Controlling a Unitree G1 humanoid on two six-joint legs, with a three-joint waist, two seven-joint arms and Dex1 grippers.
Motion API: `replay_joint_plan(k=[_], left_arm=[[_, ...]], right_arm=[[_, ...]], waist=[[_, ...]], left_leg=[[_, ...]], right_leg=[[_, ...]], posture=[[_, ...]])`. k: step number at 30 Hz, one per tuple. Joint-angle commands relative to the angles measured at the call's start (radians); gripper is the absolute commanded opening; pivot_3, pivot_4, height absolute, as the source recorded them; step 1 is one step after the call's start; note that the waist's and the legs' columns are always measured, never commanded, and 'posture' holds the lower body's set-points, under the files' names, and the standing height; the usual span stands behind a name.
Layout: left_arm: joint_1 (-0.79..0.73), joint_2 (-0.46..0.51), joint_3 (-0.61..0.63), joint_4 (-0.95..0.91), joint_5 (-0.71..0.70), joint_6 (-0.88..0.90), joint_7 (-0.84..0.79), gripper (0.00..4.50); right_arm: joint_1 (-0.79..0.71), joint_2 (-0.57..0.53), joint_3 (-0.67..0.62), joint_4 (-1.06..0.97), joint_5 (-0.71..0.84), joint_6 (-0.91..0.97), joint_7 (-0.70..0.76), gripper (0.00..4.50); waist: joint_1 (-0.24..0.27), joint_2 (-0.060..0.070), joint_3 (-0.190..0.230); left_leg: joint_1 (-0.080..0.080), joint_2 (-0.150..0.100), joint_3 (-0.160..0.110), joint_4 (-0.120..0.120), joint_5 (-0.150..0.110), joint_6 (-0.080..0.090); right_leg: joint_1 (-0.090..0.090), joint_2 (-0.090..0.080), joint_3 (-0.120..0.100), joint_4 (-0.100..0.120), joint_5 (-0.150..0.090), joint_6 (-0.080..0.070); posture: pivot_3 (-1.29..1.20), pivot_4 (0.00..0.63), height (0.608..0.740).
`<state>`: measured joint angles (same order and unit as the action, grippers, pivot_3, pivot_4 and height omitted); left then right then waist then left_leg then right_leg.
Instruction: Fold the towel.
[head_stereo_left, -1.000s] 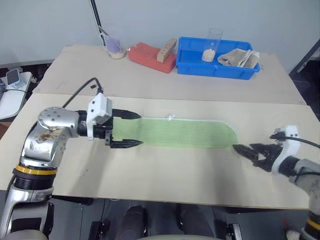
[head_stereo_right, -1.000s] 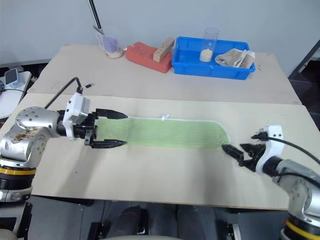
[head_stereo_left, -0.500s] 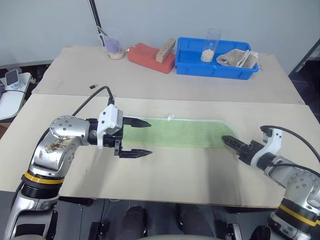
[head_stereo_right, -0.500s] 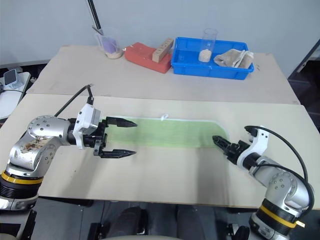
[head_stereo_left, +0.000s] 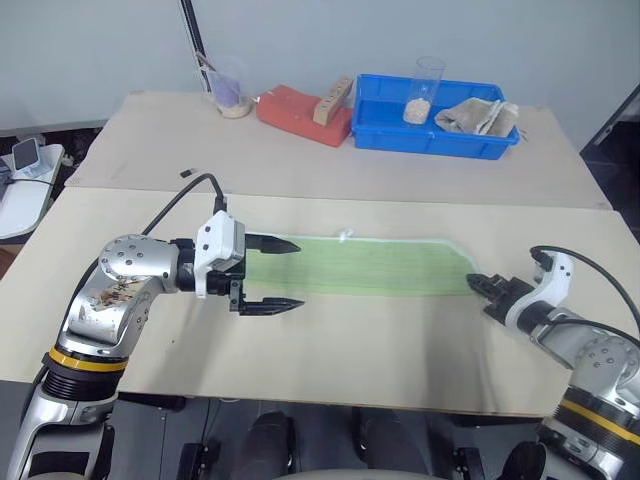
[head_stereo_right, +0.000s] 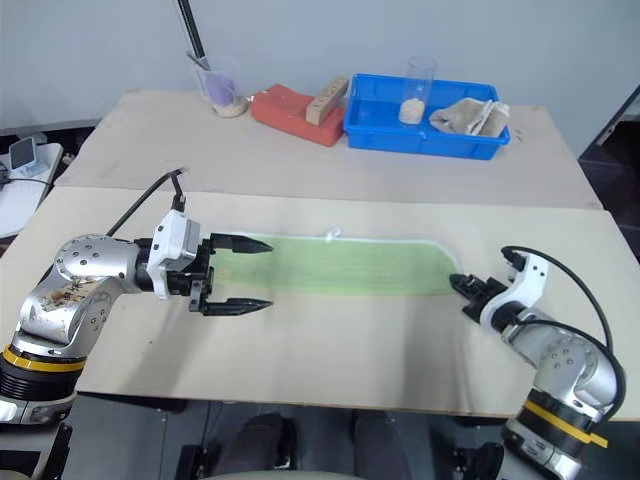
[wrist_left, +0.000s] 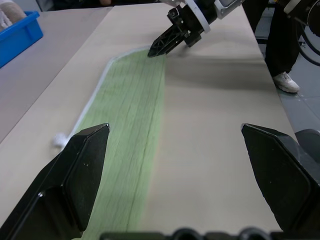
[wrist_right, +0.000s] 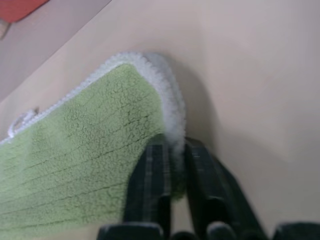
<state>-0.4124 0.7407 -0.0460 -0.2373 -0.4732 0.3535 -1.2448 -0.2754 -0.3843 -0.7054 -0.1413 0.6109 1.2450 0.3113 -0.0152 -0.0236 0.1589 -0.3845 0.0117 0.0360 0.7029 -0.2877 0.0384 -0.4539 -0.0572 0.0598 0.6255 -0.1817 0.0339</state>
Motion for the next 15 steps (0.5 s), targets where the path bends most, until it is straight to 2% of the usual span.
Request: replay_joint_plan(k=[1, 2, 6, 8, 11, 13, 15], left_arm=[[-0.017, 0.0, 0.015, -0.038, -0.022, 0.014, 0.017, 4.5], [-0.023, -0.002, 0.016, -0.04, -0.029, 0.031, 0.027, 4.5], [-0.037, -0.01, 0.021, -0.054, -0.052, 0.062, 0.042, 4.5], [-0.037, -0.007, 0.02, -0.059, -0.055, 0.067, 0.047, 4.5], [-0.029, -0.003, 0.025, -0.069, -0.057, 0.068, 0.057, 4.5], [-0.024, -0.002, 0.029, -0.078, -0.059, 0.071, 0.065, 4.5], [0.0, 0.006, 0.045, -0.105, -0.065, 0.077, 0.081, 4.5]], right_arm=[[0.016, -0.12, -0.01, 0.023, 0.004, -0.046, 0.056, 0.02], [0.019, -0.164, -0.006, 0.037, 0.003, -0.06, 0.079, 0.02], [0.084, -0.374, 0.174, -0.04, -0.051, -0.189, 0.248, 0.02], [0.088, -0.422, 0.259, -0.11, -0.055, -0.219, 0.284, 0.02], [0.025, -0.414, 0.383, -0.227, -0.045, -0.211, 0.267, 0.02], [-0.009, -0.385, 0.429, -0.261, -0.037, -0.199, 0.249, 0.02], [-0.061, -0.324, 0.535, -0.307, -0.047, -0.191, 0.215, 0.02]], waist=[[0.002, 0.0, 0.0], [0.001, 0.0, 0.0], [-0.001, 0.0, 0.0], [-0.011, 0.0, 0.0], [-0.03, 0.0, 0.0], [-0.03, 0.0, 0.0], [-0.027, 0.0, 0.0]], left_leg=[[0.0, 0.0, 0.001, 0.0, 0.0, 0.0], [-0.001, 0.0, 0.001, 0.0, 0.0, 0.0], [0.0, -0.002, 0.002, 0.0, 0.0, 0.0], [0.001, -0.001, 0.002, -0.001, 0.0, 0.0], [0.001, 0.002, 0.0, -0.001, 0.0, 0.0], [0.001, 0.002, -0.002, -0.003, 0.0, 0.0], [0.0, 0.002, -0.003, -0.003, 0.0, 0.0]], right_leg=[[0.0, 0.0, 0.0, -0.001, 0.0, 0.0], [0.0, -0.001, 0.0, -0.001, 0.0, 0.0], [0.0, 0.0, 0.001, -0.001, 0.0, 0.001], [0.001, 0.001, 0.001, -0.001, -0.001, 0.001], [0.001, 0.004, 0.001, -0.001, -0.002, 0.003], [0.0, 0.004, 0.002, -0.001, -0.002, 0.003], [-0.001, 0.005, 0.002, -0.001, -0.001, 0.001]], posture=[[0.0, 0.15, 0.714], [0.0, 0.15, 0.714], [0.0, 0.15, 0.714], [0.0, 0.15, 0.714], [0.0, 0.15, 0.714], [0.0, 0.15, 0.714], [0.0, 0.15, 0.714]])
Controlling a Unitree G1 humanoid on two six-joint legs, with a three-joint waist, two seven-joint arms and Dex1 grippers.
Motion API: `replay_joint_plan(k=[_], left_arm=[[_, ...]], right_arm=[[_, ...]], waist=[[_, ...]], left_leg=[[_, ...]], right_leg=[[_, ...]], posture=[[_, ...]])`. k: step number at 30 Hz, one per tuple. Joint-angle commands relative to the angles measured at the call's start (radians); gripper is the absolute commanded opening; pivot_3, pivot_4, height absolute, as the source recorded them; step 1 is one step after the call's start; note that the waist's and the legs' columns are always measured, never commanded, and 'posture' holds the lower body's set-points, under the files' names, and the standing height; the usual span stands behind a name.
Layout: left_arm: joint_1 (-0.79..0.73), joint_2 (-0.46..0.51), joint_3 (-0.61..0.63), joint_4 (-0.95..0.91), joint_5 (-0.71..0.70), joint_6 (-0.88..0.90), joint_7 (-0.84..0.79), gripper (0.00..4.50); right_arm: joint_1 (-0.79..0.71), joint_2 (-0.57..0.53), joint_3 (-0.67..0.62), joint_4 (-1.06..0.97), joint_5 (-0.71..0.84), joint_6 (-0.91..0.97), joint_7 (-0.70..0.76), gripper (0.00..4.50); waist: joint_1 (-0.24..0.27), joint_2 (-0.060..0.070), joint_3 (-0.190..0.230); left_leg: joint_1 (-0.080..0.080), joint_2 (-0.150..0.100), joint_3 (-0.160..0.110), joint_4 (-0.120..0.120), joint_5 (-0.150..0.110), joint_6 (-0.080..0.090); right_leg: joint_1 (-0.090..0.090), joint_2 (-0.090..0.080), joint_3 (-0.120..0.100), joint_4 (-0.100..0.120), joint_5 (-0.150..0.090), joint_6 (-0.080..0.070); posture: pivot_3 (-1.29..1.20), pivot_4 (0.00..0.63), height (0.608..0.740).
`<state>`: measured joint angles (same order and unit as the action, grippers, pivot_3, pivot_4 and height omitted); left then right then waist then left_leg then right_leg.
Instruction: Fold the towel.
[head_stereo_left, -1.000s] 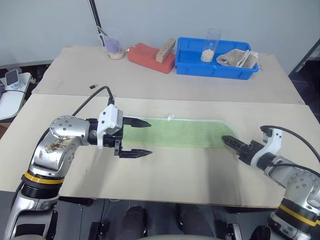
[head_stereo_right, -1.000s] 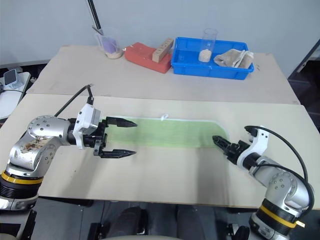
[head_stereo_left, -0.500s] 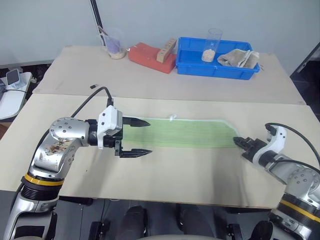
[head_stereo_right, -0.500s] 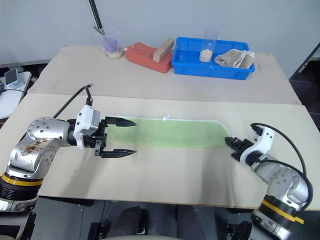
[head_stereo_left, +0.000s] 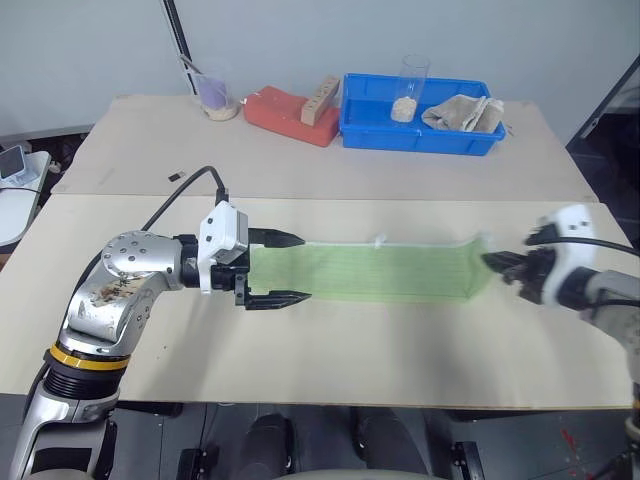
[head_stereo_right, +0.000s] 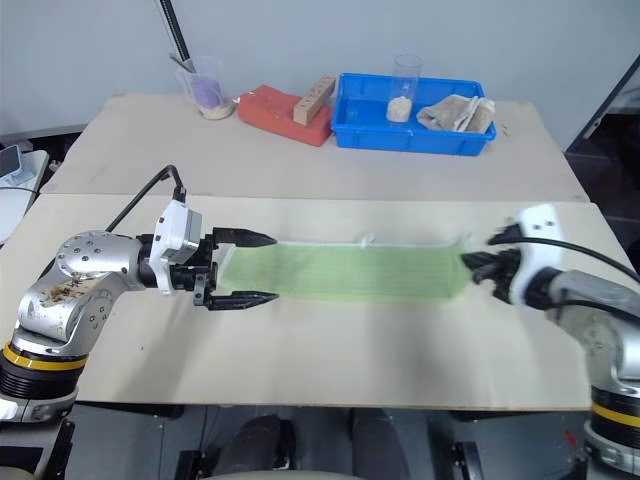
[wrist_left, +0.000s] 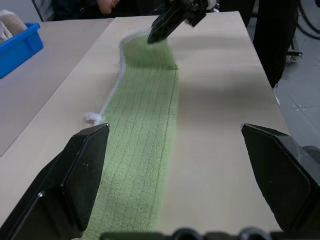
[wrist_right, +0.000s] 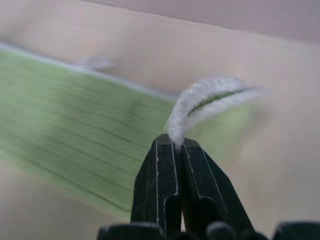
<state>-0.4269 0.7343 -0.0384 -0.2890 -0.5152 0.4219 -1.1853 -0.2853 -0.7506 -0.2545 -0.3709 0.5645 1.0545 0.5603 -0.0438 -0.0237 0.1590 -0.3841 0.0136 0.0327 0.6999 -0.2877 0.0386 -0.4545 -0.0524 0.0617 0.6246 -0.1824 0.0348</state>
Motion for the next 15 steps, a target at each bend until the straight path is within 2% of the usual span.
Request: replay_joint_plan(k=[1, 7, 11, 15], left_arm=[[0.026, 0.016, 0.045, -0.065, -0.025, 0.012, 0.028, 4.5], [0.097, 0.039, 0.079, -0.11, -0.044, 0.055, 0.062, 4.5], [0.144, 0.045, 0.093, -0.118, -0.041, 0.05, 0.085, 4.5], [0.176, 0.039, 0.107, -0.102, -0.024, 0.036, 0.119, 4.5]], right_arm=[[-0.067, 0.065, 0.13, -0.097, -0.005, 0.004, -0.045, 0.02], [-0.086, 0.158, 0.299, -0.156, -0.037, -0.009, -0.096, 0.02], [-0.09, 0.183, 0.358, -0.134, -0.072, -0.027, -0.102, 0.02], [-0.11, 0.207, 0.365, -0.103, -0.073, -0.03, -0.096, 0.02]], waist=[[0.001, 0.0, 0.0], [0.015, 0.0, 0.0], [0.022, 0.0, 0.0], [0.025, 0.0, 0.0]], left_leg=[[0.0, 0.0, 0.0, 0.0, 0.0, 0.0], [-0.002, -0.001, -0.003, 0.001, 0.0, 0.0], [-0.002, -0.002, -0.002, 0.002, 0.0, 0.0], [-0.001, -0.001, -0.002, 0.002, 0.0, 0.0]], right_leg=[[0.0, 0.0, 0.0, 0.0, 0.0, 0.0], [-0.001, -0.003, 0.001, -0.001, 0.0, 0.0], [-0.001, -0.005, 0.001, -0.001, 0.0, 0.0], [-0.001, -0.004, 0.001, 0.0, 0.0, 0.0]], posture=[[0.0, 0.15, 0.714], [0.0, 0.15, 0.714], [0.0, 0.15, 0.714], [0.0, 0.15, 0.714]])
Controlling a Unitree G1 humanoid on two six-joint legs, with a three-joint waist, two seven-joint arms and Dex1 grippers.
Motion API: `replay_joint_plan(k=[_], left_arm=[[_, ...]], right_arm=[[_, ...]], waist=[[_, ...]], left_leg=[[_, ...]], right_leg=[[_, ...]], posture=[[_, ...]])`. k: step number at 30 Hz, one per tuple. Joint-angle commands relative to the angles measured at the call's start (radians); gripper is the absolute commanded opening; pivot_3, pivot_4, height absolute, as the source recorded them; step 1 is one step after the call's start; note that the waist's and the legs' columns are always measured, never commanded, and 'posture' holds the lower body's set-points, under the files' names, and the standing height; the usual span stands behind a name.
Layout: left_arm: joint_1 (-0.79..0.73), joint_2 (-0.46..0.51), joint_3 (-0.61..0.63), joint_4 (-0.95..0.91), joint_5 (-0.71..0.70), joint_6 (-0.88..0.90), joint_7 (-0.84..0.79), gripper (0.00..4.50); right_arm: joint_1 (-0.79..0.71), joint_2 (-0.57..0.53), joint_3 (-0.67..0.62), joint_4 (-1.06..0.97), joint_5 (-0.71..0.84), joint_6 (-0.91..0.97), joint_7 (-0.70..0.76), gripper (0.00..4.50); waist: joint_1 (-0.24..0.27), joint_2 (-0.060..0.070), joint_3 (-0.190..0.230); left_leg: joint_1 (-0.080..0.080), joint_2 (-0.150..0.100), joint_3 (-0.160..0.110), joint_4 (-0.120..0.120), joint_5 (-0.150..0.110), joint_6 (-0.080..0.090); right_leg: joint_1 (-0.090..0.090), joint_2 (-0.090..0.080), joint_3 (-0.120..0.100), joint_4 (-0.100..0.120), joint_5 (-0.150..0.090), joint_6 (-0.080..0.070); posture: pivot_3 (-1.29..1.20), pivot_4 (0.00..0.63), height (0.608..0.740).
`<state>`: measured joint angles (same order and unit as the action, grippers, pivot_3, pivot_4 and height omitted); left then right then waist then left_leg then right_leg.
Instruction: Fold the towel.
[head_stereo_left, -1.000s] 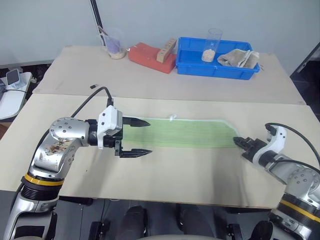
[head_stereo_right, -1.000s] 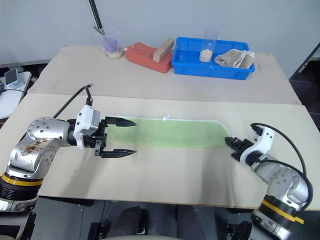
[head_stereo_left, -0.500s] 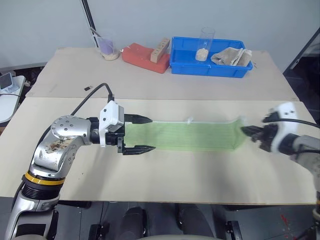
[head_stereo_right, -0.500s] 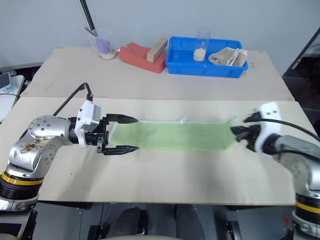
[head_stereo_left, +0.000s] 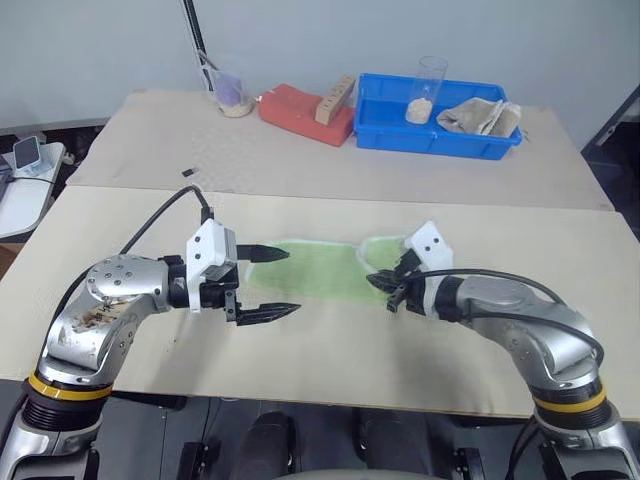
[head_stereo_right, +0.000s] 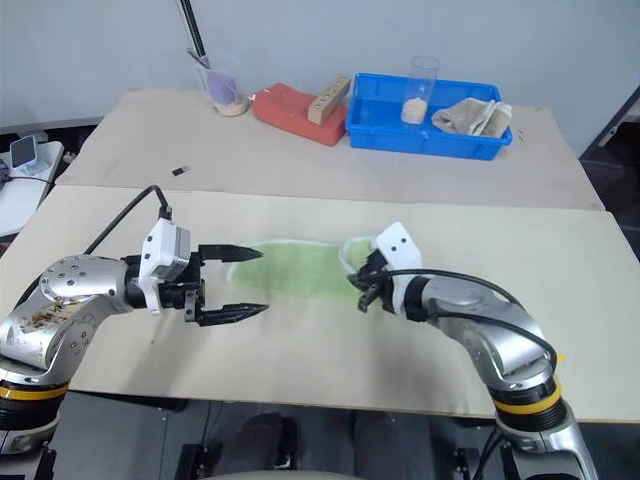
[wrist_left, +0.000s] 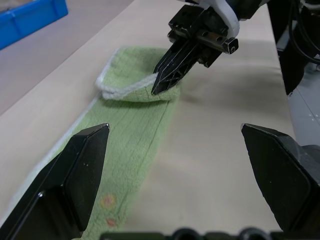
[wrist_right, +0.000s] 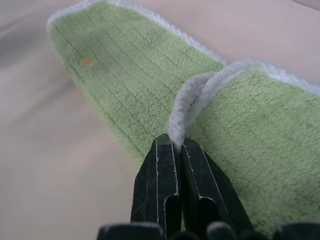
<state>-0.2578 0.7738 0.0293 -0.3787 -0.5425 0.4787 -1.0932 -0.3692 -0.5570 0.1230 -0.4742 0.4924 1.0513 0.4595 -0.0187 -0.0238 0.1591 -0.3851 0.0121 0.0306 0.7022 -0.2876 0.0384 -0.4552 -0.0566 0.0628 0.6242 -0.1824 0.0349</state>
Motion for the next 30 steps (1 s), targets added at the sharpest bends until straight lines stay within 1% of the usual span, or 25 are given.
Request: replay_joint_plan(k=[1, 3, 5, 7, 8, 11, 13, 16, 17, 20, 23, 24, 26, 30], left_arm=[[0.011, -0.003, 0.04, -0.008, 0.007, -0.025, 0.035, 4.5], [0.016, -0.025, 0.044, 0.002, 0.028, -0.038, 0.082, 4.5], [0.028, -0.038, 0.044, 0.001, 0.034, -0.025, 0.12, 4.5], [0.037, -0.047, 0.048, -0.004, 0.032, -0.01, 0.147, 4.5], [0.048, -0.049, 0.053, -0.011, 0.033, -0.003, 0.163, 4.5], [0.093, -0.063, 0.088, -0.04, 0.021, 0.017, 0.224, 4.5], [0.144, -0.086, 0.123, -0.083, 0.004, 0.036, 0.279, 4.5], [0.26, -0.15, 0.2, -0.179, -0.024, 0.079, 0.4, 4.5], [0.288, -0.167, 0.217, -0.204, -0.031, 0.091, 0.429, 4.5], [0.378, -0.298, 0.279, -0.279, -0.063, 0.158, 0.625, 4.5], [0.416, -0.399, 0.294, -0.311, -0.078, 0.248, 0.787, 4.5], [0.41, -0.455, 0.29, -0.314, -0.108, 0.303, 0.86, 4.5], [0.375, -0.531, 0.29, -0.302, -0.168, 0.385, 0.958, 4.5], [0.285, -0.632, 0.293, -0.256, -0.234, 0.49, 1.091, 4.5]], right_arm=[[-0.03, 0.018, -0.011, 0.006, -0.002, -0.028, 0.009, 0.02], [-0.037, 0.03, -0.008, 0.021, -0.005, -0.032, 0.011, 0.02], [-0.049, 0.044, -0.003, 0.03, -0.005, -0.041, 0.018, 0.73], [-0.057, 0.056, -0.002, 0.034, -0.005, -0.043, 0.024, 1.29], [-0.064, 0.061, -0.001, 0.036, -0.004, -0.045, 0.03, 1.65], [-0.085, 0.063, 0.018, 0.035, -0.012, -0.06, 0.049, 2.68], [-0.099, 0.051, 0.035, 0.034, -0.026, -0.087, 0.072, 3.42], [-0.127, 0.014, 0.056, 0.035, -0.048, -0.158, 0.14, 4.43], [-0.133, 0.006, 0.057, 0.038, -0.049, -0.171, 0.157, 4.48], [-0.159, -0.039, 0.068, 0.057, -0.061, -0.236, 0.24, 4.48], [-0.186, -0.058, 0.073, 0.081, -0.065, -0.278, 0.3, 4.48], [-0.199, -0.071, 0.075, 0.091, -0.068, -0.301, 0.331, 4.48], [-0.223, -0.084, 0.081, 0.113, -0.081, -0.335, 0.371, 4.48], [-0.262, -0.093, 0.089, 0.163, -0.103, -0.376, 0.419, 4.48]], waist=[[0.001, 0.0, 0.0], [0.001, 0.0, 0.0], [0.001, 0.0, 0.0], [0.001, 0.0, 0.0], [0.001, 0.0, 0.0], [0.0, 0.0, 0.0], [-0.001, 0.0, 0.0], [-0.002, 0.0, 0.0], [-0.002, 0.0, 0.0], [0.002, 0.0, 0.0], [0.006, 0.0, 0.0], [0.007, 0.0, 0.0], [0.008, -0.001, 0.0], [0.006, -0.001, 0.0]], left_leg=[[0.0, 0.0, 0.0, 0.0, 0.0, 0.0], [0.0, 0.0, 0.0, 0.0, 0.0, 0.0], [0.0, 0.0, 0.0, 0.0, 0.0, 0.0], [0.0, 0.0, 0.0, 0.0, 0.0, 0.0], [0.0, 0.0, 0.0, 0.0, 0.0, 0.0], [0.001, 0.001, 0.0, -0.001, 0.0, 0.0], [0.001, 0.001, -0.001, -0.001, 0.0, 0.0], [0.001, 0.001, 0.0, -0.001, 0.0, 0.0], [0.0, 0.001, -0.001, -0.001, 0.0, 0.0], [0.001, 0.001, -0.001, -0.001, 0.0, 0.0], [0.001, 0.001, -0.002, 0.0, 0.0, 0.0], [0.002, 0.001, -0.002, 0.0, 0.0, 0.0], [0.002, 0.0, -0.003, 0.0, 0.0, 0.0], [0.002, 0.0, -0.003, 0.001, 0.0, 0.0]], right_leg=[[0.0, 0.0, 0.0, 0.0, 0.0, 0.0], [0.0, 0.001, 0.0, 0.0, 0.0, 0.0], [0.0, 0.001, 0.0, 0.0, 0.0, 0.0], [0.0, 0.001, 0.0, 0.0, 0.0, 0.0], [0.0, 0.001, 0.0, 0.0, 0.0, 0.0], [0.0, 0.001, 0.0, 0.0, 0.0, 0.0], [0.0, 0.001, 0.0, 0.0, 0.0, 0.0], [-0.001, 0.0, 0.0, 0.0, 0.0, -0.001], [-0.001, 0.0, 0.0, 0.0, 0.0, -0.001], [0.0, -0.001, 0.0, 0.0, 0.0, -0.001], [0.001, -0.002, -0.001, 0.0, 0.0, -0.001], [0.001, -0.002, -0.001, 0.001, 0.0, -0.001], [0.002, -0.002, -0.002, 0.001, 0.0, -0.001], [0.002, -0.001, -0.002, 0.001, 0.001, -0.001]], posture=[[0.0, 0.15, 0.714], [0.0, 0.15, 0.714], [0.0, 0.15, 0.714], [0.0, 0.15, 0.714], [0.0, 0.15, 0.714], [0.0, 0.15, 0.714], [0.0, 0.15, 0.714], [0.0, 0.15, 0.714], [0.0, 0.15, 0.714], [0.0, 0.15, 0.714], [0.0, 0.15, 0.714], [0.0, 0.15, 0.714], [0.0, 0.15, 0.714], [0.0, 0.15, 0.714]])
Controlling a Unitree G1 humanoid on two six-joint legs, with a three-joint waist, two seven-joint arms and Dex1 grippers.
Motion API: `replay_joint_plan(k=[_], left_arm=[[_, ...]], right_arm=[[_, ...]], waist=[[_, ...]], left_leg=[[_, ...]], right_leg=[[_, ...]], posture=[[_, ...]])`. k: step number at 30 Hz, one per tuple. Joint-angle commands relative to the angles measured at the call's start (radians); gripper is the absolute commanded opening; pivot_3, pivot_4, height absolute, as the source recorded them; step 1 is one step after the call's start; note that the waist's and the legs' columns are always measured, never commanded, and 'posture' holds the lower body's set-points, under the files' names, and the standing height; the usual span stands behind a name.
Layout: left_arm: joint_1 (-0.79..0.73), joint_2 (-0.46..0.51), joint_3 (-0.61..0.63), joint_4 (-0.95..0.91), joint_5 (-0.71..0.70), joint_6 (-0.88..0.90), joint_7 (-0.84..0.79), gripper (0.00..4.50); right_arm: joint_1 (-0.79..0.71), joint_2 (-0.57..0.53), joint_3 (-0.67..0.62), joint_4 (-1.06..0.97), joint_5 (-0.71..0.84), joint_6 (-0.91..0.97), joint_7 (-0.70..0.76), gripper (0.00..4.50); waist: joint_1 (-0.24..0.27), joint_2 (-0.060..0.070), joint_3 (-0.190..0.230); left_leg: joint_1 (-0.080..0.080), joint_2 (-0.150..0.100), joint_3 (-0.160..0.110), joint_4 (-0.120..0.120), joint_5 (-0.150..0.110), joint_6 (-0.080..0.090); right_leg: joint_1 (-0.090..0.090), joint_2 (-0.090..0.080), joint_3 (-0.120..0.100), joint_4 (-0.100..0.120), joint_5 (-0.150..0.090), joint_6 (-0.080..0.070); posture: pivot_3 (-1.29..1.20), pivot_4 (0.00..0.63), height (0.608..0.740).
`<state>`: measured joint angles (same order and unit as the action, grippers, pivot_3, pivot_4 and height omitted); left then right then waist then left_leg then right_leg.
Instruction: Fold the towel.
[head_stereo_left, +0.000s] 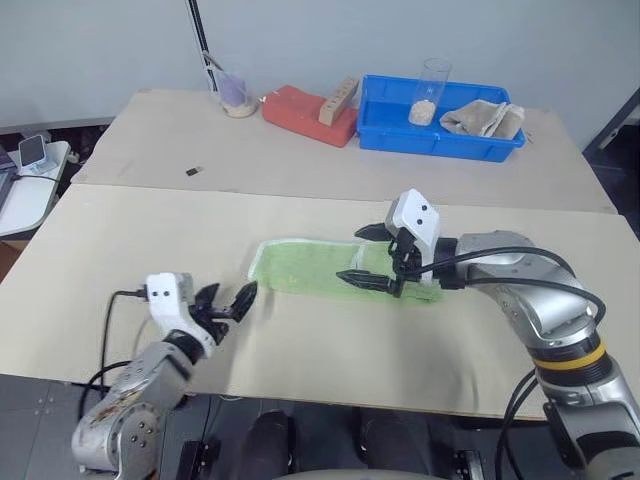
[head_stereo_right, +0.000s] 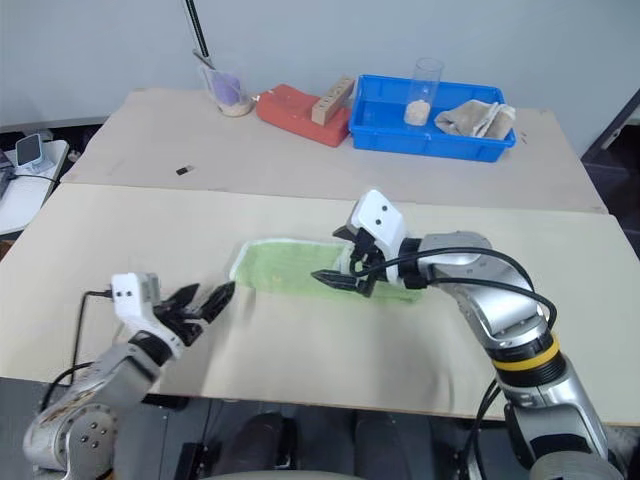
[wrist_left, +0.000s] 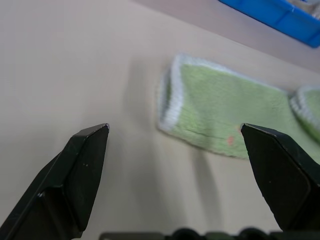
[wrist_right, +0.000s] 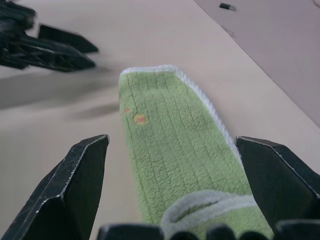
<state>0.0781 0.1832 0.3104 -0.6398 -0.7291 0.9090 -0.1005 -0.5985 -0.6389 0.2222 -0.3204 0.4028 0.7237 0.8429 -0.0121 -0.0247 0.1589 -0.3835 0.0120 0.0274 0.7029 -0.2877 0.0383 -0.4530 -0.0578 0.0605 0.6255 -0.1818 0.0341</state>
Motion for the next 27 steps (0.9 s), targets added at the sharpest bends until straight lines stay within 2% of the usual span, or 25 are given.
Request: replay_joint_plan(k=[1, 9, 12, 19, 20, 23, 27], left_arm=[[-0.071, -0.072, 0.026, 0.026, -0.059, 0.084, 0.147, 4.5], [-0.193, -0.154, 0.032, 0.165, -0.06, 0.142, 0.279, 4.5], [-0.228, -0.159, 0.022, 0.197, -0.052, 0.132, 0.285, 3.61], [-0.259, -0.177, 0.017, 0.217, -0.057, 0.117, 0.298, 0.23], [-0.262, -0.178, 0.015, 0.219, -0.058, 0.117, 0.298, 0.1], [-0.285, -0.163, -0.01, 0.211, -0.045, 0.098, 0.276, 0.1], [-0.369, -0.077, -0.114, 0.189, -0.004, 0.071, 0.175, 0.1]], right_arm=[[-0.038, -0.015, -0.01, 0.017, -0.019, -0.057, 0.046, 4.48], [-0.06, -0.052, -0.019, 0.062, -0.046, -0.111, 0.126, 4.48], [-0.057, -0.085, -0.034, 0.052, -0.028, -0.123, 0.189, 4.5], [-0.041, -0.127, -0.089, 0.007, 0.051, -0.154, 0.303, 4.5], [-0.04, -0.127, -0.091, 0.007, 0.05, -0.158, 0.305, 4.5], [-0.03, -0.137, -0.11, 0.005, 0.049, -0.159, 0.301, 4.5], [0.001, -0.199, -0.166, 0.0, 0.051, -0.144, 0.308, 4.5]], waist=[[-0.001, 0.0, 0.0], [0.0, 0.0, 0.0], [0.002, 0.0, 0.0], [0.0, -0.001, 0.0], [0.0, -0.001, 0.0], [0.001, -0.001, 0.0], [0.007, -0.001, 0.0]], left_leg=[[0.0, 0.0, 0.0, 0.0, 0.0, 0.0], [0.001, -0.004, -0.001, -0.001, 0.0, 0.0], [0.002, -0.005, -0.001, -0.001, 0.0, 0.0], [0.003, -0.005, -0.002, -0.001, 0.0, 0.0], [0.003, -0.005, -0.002, -0.001, 0.0, 0.0], [0.003, -0.005, -0.002, -0.001, 0.0, 0.0], [0.002, -0.006, -0.002, -0.001, 0.0, 0.0]], right_leg=[[0.0, 0.0, 0.0, 0.0, 0.0, 0.0], [0.001, -0.001, 0.0, 0.0, 0.0, 0.0], [0.003, -0.001, 0.0, -0.001, 0.0, 0.0], [0.005, -0.001, 0.0, -0.003, 0.0, 0.0], [0.005, -0.001, 0.0, -0.003, 0.0, 0.0], [0.005, -0.001, 0.0, -0.003, 0.0, 0.0], [0.005, -0.002, -0.001, -0.003, 0.0, 0.0]], posture=[[0.0, 0.15, 0.714], [0.0, 0.15, 0.714], [0.0, 0.15, 0.714], [0.0, 0.15, 0.714], [0.0, 0.15, 0.714], [0.0, 0.15, 0.714], [0.0, 0.15, 0.714]])
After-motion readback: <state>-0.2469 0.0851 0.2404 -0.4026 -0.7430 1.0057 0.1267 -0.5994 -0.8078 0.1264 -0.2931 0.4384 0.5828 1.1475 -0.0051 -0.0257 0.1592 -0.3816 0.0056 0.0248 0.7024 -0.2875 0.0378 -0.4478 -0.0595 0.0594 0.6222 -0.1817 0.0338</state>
